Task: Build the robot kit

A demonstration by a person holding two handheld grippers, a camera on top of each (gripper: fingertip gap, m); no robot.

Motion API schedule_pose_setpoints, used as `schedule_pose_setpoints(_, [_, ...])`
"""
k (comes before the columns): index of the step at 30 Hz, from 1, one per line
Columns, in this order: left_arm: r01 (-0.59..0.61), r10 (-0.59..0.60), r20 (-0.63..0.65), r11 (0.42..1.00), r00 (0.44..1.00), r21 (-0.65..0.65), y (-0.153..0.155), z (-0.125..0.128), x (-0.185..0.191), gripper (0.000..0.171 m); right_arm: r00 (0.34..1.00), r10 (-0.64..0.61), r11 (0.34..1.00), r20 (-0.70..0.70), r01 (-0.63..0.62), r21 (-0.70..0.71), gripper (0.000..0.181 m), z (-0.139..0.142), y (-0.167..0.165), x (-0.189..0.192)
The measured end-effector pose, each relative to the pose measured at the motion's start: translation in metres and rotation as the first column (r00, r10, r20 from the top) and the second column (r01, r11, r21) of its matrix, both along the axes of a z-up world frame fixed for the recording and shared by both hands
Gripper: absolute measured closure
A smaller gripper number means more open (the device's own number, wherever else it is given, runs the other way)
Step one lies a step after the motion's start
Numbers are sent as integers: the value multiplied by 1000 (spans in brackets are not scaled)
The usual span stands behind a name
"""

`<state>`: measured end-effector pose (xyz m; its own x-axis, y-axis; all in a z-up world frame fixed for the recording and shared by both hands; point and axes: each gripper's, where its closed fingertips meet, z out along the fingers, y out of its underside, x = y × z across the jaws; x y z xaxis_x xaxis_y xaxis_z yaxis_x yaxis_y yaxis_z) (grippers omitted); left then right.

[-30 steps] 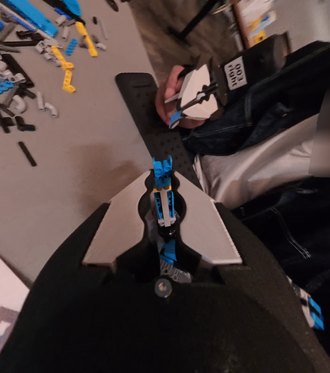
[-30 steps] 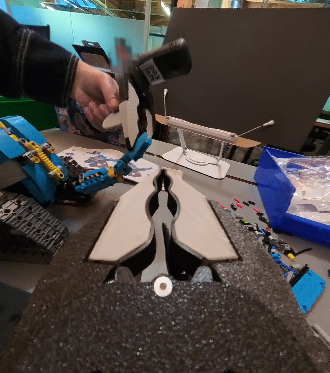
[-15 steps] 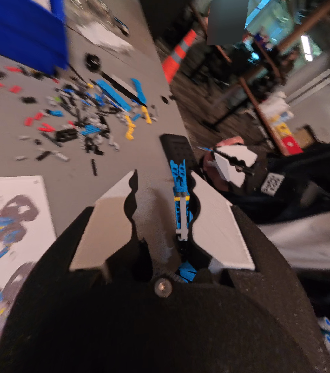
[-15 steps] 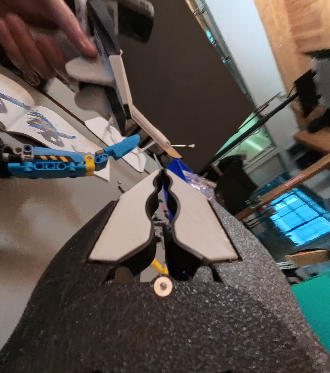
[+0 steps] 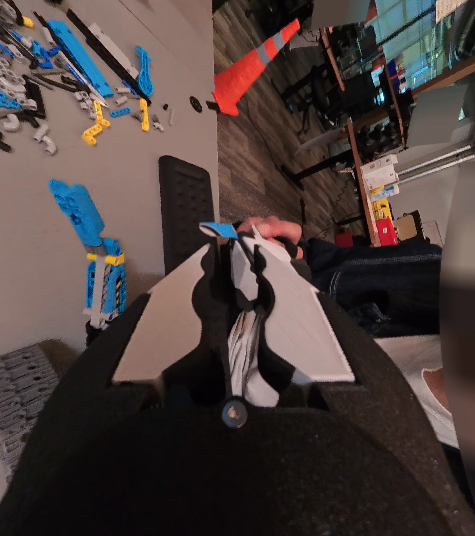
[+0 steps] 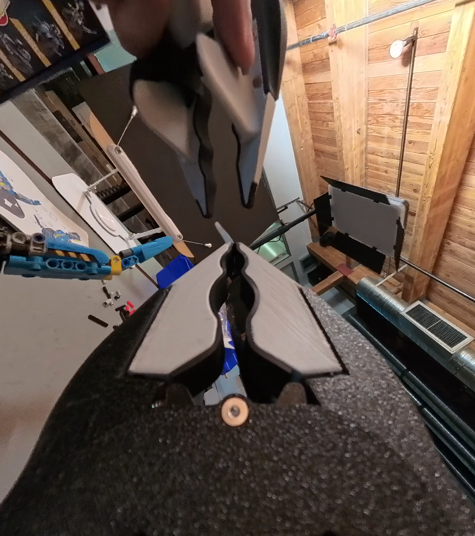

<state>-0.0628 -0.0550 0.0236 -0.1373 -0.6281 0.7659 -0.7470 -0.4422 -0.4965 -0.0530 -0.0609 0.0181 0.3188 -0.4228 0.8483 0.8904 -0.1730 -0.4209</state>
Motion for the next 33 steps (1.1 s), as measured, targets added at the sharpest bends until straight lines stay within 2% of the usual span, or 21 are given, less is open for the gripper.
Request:
schedule_pose_setpoints(2, [-15,16,-23,1000,1000,22,-3,-4,3,145,1000,1,1000,2,-1,17,181,3,-6,-1])
schedule_pose_setpoints(6, [-8,8,-47,1000,999,-12,-17,-7,6,146,1000,9,1000,10,-9,27,181,5,-15,-3])
schedule_pose_setpoints(8, [-5,5,-48,1000,999,-2,-21,-8,9,152,1000,13,999,7,-14,30,181,5,-18,-3])
schedule_pose_setpoints(10, [-47,48,-27,999,998,26,-16,-5,15,156,1000,17,1000,-1,-17,22,181,4,-18,-2])
schedule_pose_setpoints(21, [-61,63,-19,994,998,95,-6,-5,16,169,1000,19,1000,-16,-19,0,181,-3,-14,1])
schedule_pose_setpoints(27, [-44,46,-11,991,999,130,-5,-9,17,171,1000,27,1000,-10,-27,-5,181,-5,-13,-2])
schedule_pose_setpoints(33, [5,-17,62,982,998,189,-9,0,15,171,999,32,999,-26,-32,15,181,-6,-14,-4])
